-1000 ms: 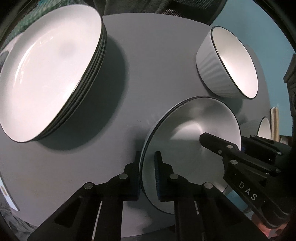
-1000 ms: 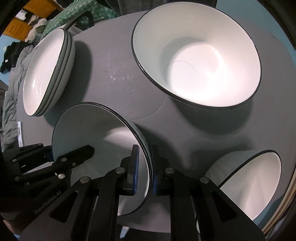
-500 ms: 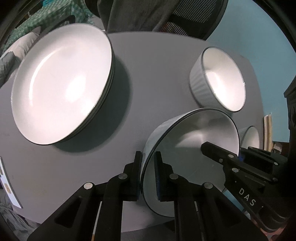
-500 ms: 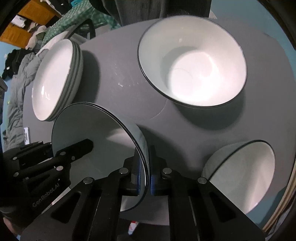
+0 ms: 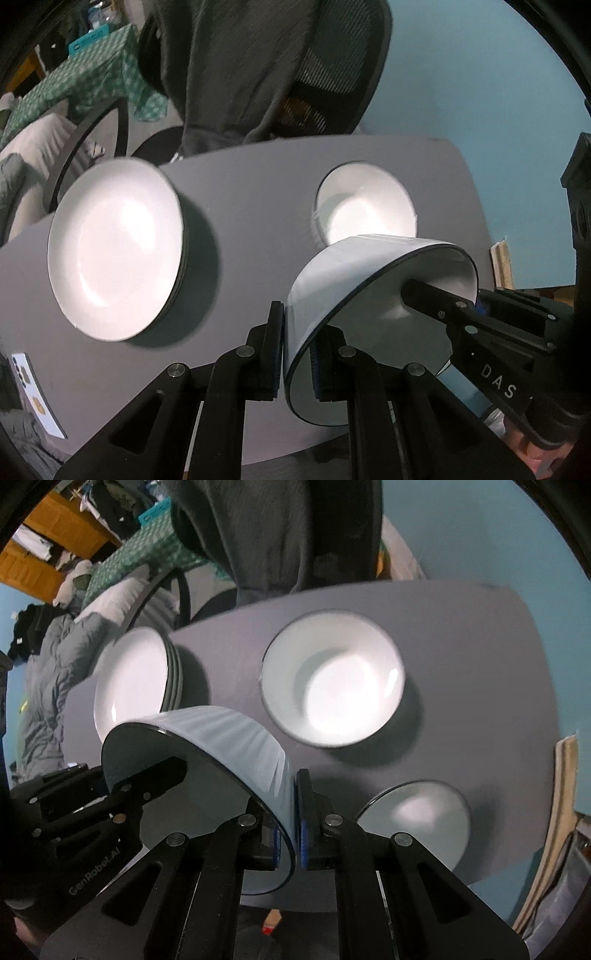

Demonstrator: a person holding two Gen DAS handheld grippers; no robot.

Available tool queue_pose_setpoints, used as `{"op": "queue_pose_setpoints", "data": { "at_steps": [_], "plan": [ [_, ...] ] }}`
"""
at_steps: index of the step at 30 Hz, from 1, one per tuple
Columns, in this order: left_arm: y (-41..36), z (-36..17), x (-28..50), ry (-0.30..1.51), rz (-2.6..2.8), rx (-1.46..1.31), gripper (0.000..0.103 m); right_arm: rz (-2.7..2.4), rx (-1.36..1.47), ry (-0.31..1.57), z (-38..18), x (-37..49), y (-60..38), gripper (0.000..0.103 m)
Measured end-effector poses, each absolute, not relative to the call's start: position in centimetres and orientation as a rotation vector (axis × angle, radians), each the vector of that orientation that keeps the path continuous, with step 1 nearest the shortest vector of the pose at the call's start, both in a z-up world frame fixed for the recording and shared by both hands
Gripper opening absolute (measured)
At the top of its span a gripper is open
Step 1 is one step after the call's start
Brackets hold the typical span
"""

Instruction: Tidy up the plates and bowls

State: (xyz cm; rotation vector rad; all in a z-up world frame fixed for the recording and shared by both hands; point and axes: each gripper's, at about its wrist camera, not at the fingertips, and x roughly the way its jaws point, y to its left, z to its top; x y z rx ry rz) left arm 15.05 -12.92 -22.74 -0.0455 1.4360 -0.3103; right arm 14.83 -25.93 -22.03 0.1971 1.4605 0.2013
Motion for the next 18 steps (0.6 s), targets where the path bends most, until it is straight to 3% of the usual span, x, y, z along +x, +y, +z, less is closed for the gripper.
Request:
{"op": "queue_pose_setpoints", "data": {
  "at_steps": [18],
  "plan": [
    [-16.4, -24.3, 20.6, 1.434, -0.32, 0.008, 0.012, 0.154, 0.222, 1.464, -23.1, 19.0, -30.4, 0.008]
  ]
}}
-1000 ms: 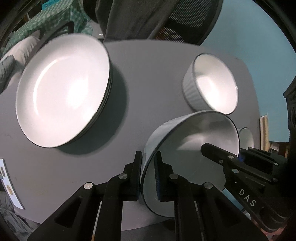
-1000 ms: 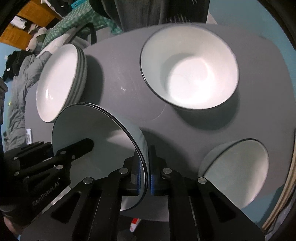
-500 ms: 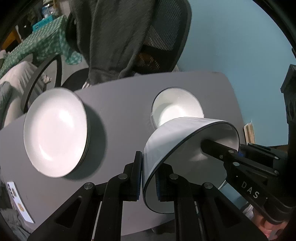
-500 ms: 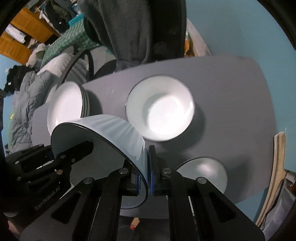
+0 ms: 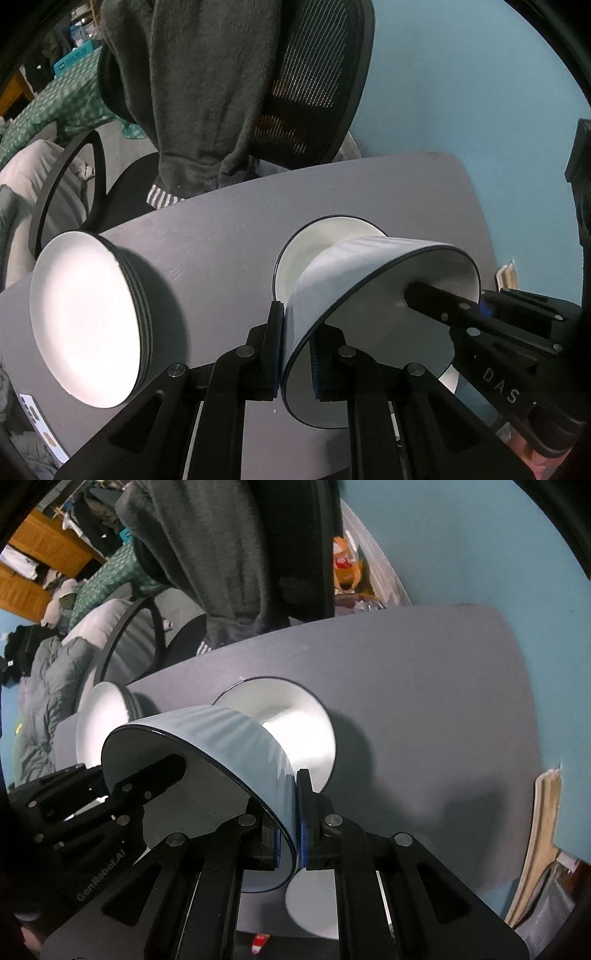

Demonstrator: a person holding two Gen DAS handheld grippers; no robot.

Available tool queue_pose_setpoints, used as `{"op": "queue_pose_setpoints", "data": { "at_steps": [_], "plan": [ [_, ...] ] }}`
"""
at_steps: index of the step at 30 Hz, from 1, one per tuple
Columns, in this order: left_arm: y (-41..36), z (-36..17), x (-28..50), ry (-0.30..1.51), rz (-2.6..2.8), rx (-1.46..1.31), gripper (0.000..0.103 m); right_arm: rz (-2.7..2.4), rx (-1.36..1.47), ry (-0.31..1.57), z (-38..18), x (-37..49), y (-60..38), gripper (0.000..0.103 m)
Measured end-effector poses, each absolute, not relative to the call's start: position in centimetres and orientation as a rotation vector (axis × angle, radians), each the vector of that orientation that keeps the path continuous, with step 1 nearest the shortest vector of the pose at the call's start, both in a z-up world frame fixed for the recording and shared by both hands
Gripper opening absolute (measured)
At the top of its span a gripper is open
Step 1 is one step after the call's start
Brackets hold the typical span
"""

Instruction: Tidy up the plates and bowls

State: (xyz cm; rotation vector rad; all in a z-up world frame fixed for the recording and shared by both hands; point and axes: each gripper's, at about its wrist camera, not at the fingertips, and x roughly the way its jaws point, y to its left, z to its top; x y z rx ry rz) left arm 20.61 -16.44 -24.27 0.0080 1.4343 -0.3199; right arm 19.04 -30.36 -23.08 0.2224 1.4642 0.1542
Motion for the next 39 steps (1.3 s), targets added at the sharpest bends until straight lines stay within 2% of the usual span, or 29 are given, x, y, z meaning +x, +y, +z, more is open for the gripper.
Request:
{"op": "queue_pose_setpoints", "data": {
  "at_steps": [29, 36, 39],
  "plan": [
    [-17.0, -26.8, 23.0, 1.477, -0.264, 0.025, 0.014, 0.119, 0.17, 1.567, -26.2, 20.9, -31.2, 0.01],
    [-16.6, -26.5, 22.6, 1.465, -0.241, 0.02, 0.026, 0.099, 0.213, 1.573, -25.9, 20.7, -31.6, 0.011],
    [-16.3, -25.7, 22.4, 1.445, -0.242, 0.011, 0.027, 0.099, 0.235, 1.57, -25.5, 20.6, -31.7, 0.017]
  ]
}}
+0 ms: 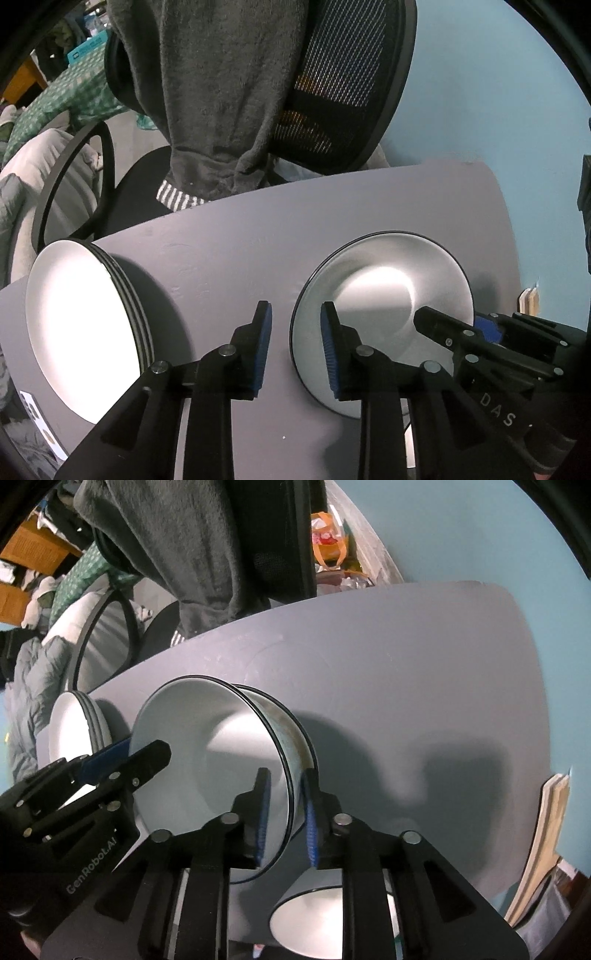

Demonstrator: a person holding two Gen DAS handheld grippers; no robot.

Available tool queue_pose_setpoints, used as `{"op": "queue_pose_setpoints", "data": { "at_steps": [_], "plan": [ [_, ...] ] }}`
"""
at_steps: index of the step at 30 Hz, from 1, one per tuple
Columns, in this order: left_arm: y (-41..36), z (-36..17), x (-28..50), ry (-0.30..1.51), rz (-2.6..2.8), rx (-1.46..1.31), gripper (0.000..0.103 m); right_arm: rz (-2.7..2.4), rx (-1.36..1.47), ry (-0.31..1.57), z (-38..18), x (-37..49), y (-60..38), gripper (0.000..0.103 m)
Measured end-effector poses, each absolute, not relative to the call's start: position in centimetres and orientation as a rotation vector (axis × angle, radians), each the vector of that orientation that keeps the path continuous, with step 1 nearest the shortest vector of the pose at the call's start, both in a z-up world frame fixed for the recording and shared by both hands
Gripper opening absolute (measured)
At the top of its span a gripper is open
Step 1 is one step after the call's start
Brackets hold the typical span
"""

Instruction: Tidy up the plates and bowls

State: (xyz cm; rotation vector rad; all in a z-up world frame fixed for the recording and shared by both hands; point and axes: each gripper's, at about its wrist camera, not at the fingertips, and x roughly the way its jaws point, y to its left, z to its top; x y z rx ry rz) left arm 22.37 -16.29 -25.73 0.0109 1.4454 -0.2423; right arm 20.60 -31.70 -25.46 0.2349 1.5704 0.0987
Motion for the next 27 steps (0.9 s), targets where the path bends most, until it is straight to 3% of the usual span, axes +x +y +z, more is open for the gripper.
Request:
{"op": "queue_pose_setpoints", "data": {
  "at_steps": [4, 8, 13, 19, 27],
  "plan": [
    [-16.0, -24.7, 22.1, 1.43, -0.239, 0.0, 0.027, 0.078, 0.226, 1.549, -24.4, 20.3, -31.7, 0.03],
    [-15.9, -22.7, 21.5, 1.395, -0.237, 0.009, 0.029, 0.06, 0.206, 1.525, -23.4, 19.8, -31.7, 0.03],
    [-15.6, -19.6, 20.5, 1.339, -0.236, 0.029, 0.039, 0.029, 0.182, 1.478, -21.4, 18.8, -32.0, 0.031],
    [-15.0, -16.7, 19.2, 1.308, -0.252, 0.012, 0.044, -0.006, 0.17, 1.394, -18.0, 17.5, -32.4, 0.045],
    [-14.1, -13.7, 17.1, 1.278, -0.287, -0.007, 0.044, -0.041, 0.168, 1.311, -13.8, 15.8, -32.4, 0.046]
  ]
}}
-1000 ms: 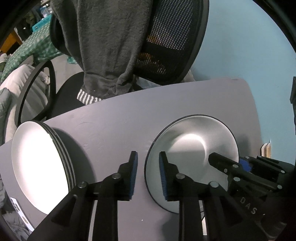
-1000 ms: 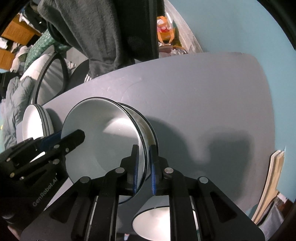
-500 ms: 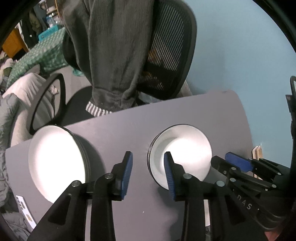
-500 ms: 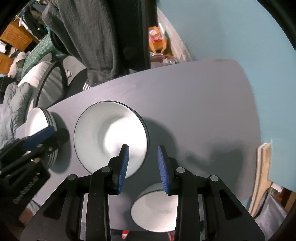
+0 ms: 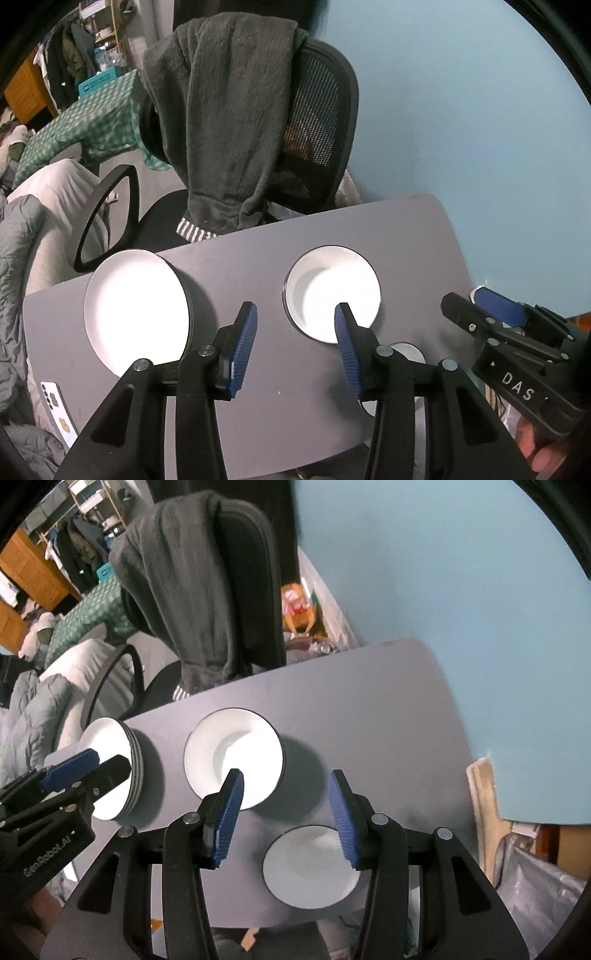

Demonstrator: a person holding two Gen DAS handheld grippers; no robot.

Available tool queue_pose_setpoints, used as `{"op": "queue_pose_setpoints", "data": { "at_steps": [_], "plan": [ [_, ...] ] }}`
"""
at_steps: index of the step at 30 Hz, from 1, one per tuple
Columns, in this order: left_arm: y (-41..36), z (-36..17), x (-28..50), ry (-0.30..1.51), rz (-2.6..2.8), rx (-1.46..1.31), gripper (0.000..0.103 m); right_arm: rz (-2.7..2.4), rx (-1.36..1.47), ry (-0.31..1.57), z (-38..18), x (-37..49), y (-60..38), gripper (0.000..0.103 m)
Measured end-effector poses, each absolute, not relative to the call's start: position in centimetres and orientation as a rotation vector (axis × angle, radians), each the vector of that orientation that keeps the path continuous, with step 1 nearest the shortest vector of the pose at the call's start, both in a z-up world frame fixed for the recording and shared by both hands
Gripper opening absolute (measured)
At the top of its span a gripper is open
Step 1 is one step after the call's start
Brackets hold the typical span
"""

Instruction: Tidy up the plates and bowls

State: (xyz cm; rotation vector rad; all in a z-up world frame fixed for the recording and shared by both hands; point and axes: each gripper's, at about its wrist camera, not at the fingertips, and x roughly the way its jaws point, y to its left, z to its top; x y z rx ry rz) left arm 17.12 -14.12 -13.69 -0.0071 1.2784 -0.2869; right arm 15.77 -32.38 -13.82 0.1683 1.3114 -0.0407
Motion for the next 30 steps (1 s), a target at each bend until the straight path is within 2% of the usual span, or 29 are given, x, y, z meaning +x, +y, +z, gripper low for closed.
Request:
{"op": "queue_pose_setpoints", "data": {
  "at_steps": [6, 14, 30],
  "plan": [
    [-13.6, -12.5, 15.7, 1.276, -0.312, -0.01, 0.044, -0.081, 0.164, 1.282, -11.8, 14.1, -32.2, 0.047],
    [-13.6, -12.0, 13.8, 1.279, -0.356, 0.022, 0.048, -0.123, 0.183, 1.255, -10.2, 11.9, -32.5, 0.054],
    [-15.5, -11.6, 11.9, 1.276, -0.441, 0.105, 0.049, -0.178, 0.24, 1.247, -9.2, 8.3, -33.7, 0.055]
  ]
}}
